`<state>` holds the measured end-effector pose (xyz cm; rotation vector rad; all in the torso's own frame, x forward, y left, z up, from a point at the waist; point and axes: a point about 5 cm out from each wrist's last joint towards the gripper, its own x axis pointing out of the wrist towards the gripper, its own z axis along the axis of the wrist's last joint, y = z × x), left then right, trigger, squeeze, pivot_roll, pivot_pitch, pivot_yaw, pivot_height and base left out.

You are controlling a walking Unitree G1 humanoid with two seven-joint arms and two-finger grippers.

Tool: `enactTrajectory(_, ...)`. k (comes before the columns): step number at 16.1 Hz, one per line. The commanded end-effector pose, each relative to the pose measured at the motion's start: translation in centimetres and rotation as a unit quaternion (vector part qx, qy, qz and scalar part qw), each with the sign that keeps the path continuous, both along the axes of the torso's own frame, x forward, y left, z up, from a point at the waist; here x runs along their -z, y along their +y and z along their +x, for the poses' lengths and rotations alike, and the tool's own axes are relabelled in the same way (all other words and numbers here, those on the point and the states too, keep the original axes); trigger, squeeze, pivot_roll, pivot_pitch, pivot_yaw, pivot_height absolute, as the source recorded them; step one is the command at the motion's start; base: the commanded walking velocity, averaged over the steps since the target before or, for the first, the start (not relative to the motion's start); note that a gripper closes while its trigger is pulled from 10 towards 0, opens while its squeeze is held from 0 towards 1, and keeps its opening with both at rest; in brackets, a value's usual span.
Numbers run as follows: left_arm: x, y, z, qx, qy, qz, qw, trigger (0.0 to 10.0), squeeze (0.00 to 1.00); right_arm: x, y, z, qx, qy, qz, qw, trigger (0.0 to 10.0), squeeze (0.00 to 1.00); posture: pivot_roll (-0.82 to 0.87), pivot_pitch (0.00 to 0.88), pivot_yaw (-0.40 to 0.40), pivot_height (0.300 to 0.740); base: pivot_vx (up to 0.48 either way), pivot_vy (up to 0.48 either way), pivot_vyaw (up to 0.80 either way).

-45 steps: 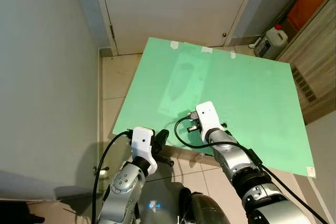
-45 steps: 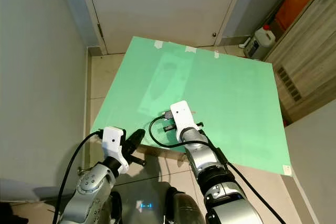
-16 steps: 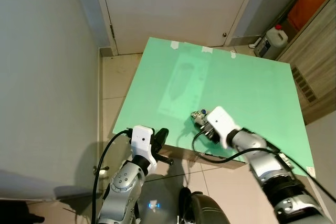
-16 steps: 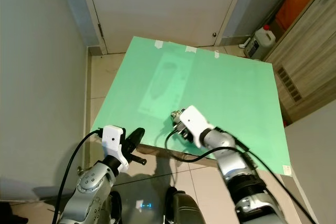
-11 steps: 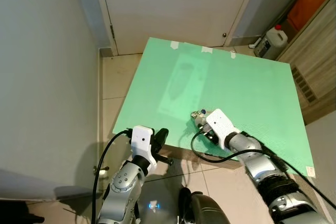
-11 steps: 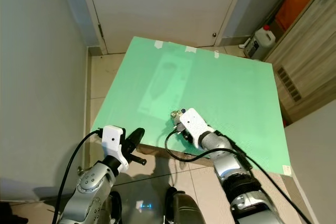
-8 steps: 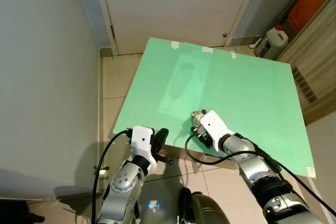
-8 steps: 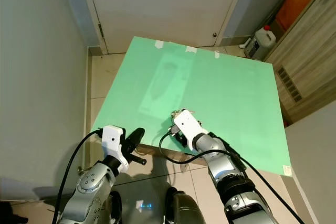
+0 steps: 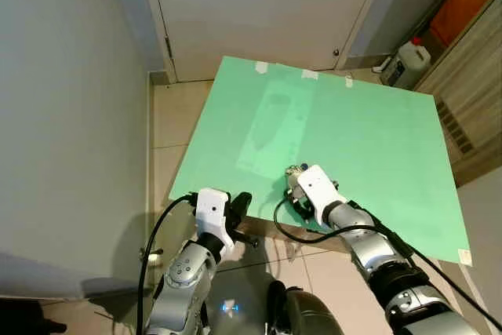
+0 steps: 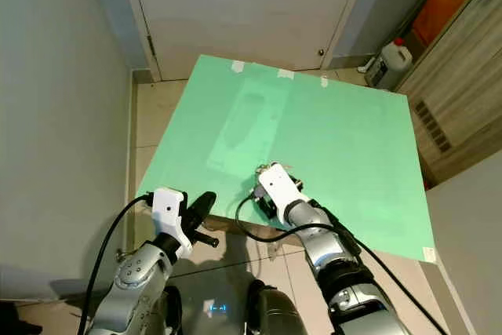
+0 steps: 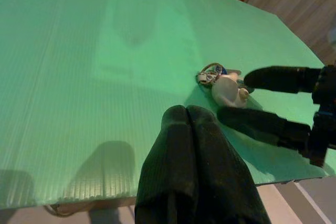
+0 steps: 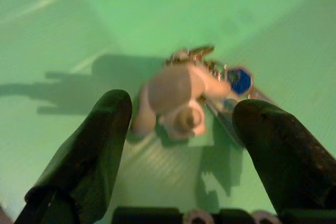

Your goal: Hang keys on a hook

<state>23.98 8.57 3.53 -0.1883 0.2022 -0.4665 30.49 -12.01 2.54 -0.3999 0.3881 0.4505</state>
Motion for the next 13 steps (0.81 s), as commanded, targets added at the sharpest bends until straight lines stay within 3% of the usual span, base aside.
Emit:
enactTrajectory(1, -0.27, -1.11, -0.21, 0.006, 0.002, -0.019, 1.000, 10.0, 0.00, 0.26, -0.16, -0.08, 0.012, 0.002, 0.010, 1.000, 10.0, 0.00, 0.06, 0.217, -0.061, 0.740, 0.000, 0.000, 0.00)
enactTrajectory(6, -0.34, -1.00, -0.25, 0.004, 0.001, -0.019, 1.000, 10.0, 0.00, 0.80, -0.32, 0.37, 0.039, 0.026, -0.024, 0.999, 10.0, 0.00, 0.07, 0.224, -0.062, 0.740, 0.000, 0.000, 0.00)
enactTrajectory(7, -0.34, -0.98, -0.28, 0.003, 0.001, -0.020, 1.000, 10.0, 0.00, 0.91, -0.42, 0.34, 0.048, 0.029, -0.021, 0.998, 1.5, 0.00, 0.07, 0.225, -0.062, 0.740, 0.000, 0.000, 0.00)
enactTrajectory(8, -0.34, -0.98, -0.29, 0.003, 0.001, -0.019, 1.000, 10.0, 0.00, 0.98, -0.48, 0.34, 0.054, 0.031, -0.020, 0.998, 1.5, 0.00, 0.07, 0.224, -0.063, 0.740, 0.000, 0.000, 0.00)
enactTrajectory(9, -0.36, -0.96, -0.29, 0.002, 0.001, -0.020, 1.000, 10.0, 0.00, 1.06, -0.41, 0.32, 0.055, 0.036, -0.017, 0.998, 0.0, 0.00, 0.07, 0.226, -0.062, 0.740, 0.000, 0.000, 0.00)
enactTrajectory(13, -0.43, -1.17, -0.22, 0.004, 0.001, -0.021, 1.000, 10.0, 0.00, 1.23, -0.19, 0.21, 0.053, 0.044, -0.003, 0.998, 0.0, 0.00, 0.06, 0.228, -0.062, 0.740, 0.000, 0.000, 0.00)
